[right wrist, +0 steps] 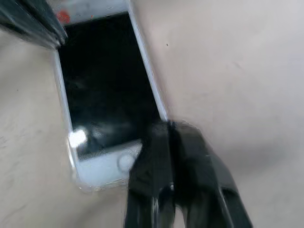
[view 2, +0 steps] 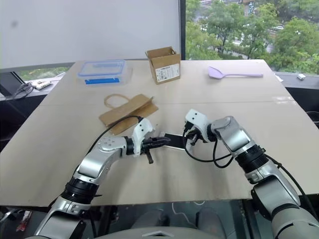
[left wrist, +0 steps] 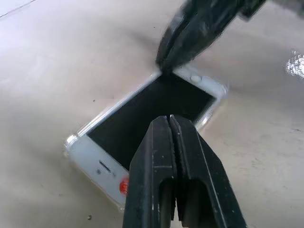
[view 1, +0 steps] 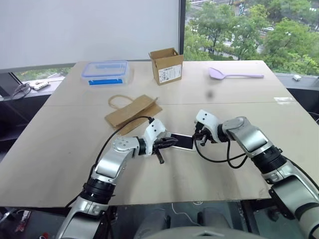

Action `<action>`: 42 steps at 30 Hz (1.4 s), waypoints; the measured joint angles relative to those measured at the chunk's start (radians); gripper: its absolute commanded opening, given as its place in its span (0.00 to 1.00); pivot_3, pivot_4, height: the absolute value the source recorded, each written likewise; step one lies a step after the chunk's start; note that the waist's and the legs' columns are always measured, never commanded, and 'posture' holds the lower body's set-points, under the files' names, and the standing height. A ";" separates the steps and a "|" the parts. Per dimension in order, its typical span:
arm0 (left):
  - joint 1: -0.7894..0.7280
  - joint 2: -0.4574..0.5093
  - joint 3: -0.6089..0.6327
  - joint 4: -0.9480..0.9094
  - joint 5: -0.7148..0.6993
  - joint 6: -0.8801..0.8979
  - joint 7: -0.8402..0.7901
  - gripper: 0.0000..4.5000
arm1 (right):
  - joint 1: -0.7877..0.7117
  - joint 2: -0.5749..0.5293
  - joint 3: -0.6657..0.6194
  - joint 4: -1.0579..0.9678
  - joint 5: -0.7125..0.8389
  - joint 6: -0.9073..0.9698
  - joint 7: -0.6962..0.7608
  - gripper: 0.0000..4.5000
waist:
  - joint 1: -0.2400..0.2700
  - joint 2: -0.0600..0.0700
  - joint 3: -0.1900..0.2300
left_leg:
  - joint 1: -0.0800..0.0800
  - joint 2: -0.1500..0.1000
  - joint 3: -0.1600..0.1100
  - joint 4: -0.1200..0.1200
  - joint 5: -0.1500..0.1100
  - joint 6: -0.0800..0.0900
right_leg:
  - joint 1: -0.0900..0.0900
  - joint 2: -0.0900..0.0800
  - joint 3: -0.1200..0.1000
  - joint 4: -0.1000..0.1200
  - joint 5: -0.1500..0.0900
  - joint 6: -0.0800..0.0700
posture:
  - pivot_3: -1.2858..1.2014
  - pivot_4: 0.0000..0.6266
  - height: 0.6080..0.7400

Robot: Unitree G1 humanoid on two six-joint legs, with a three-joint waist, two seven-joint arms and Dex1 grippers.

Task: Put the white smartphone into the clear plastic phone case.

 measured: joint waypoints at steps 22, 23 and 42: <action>-0.001 -0.046 0.218 -0.067 -0.208 0.004 0.040 0.43 | 0.465 0.043 -0.408 -0.441 0.132 -0.273 -0.194 0.56 | -0.005 0.011 0.038 | -0.068 -0.002 -0.001 0.008 0.008 -0.004 | -0.076 -0.002 -0.010 0.004 0.010 -0.006 | 0.52 0.24 1.00; 0.003 -0.027 0.233 -0.091 -0.232 0.012 0.029 0.55 | 0.497 0.030 -0.439 -0.487 0.147 -0.273 -0.197 0.68 | -0.007 0.011 0.039 | -0.068 -0.002 -0.001 0.008 0.008 -0.004 | -0.076 -0.004 -0.012 0.003 0.010 -0.006 | 0.52 0.24 1.00; 0.425 0.225 0.428 -0.359 -0.356 0.063 -0.027 0.99 | 1.143 -0.142 -0.883 -0.868 0.333 -0.459 -0.086 1.00 | 0.021 0.016 0.071 | -0.058 -0.005 0.002 0.005 0.003 0.003 | -0.067 -0.009 -0.016 0.001 0.010 -0.005 | 0.52 0.24 1.00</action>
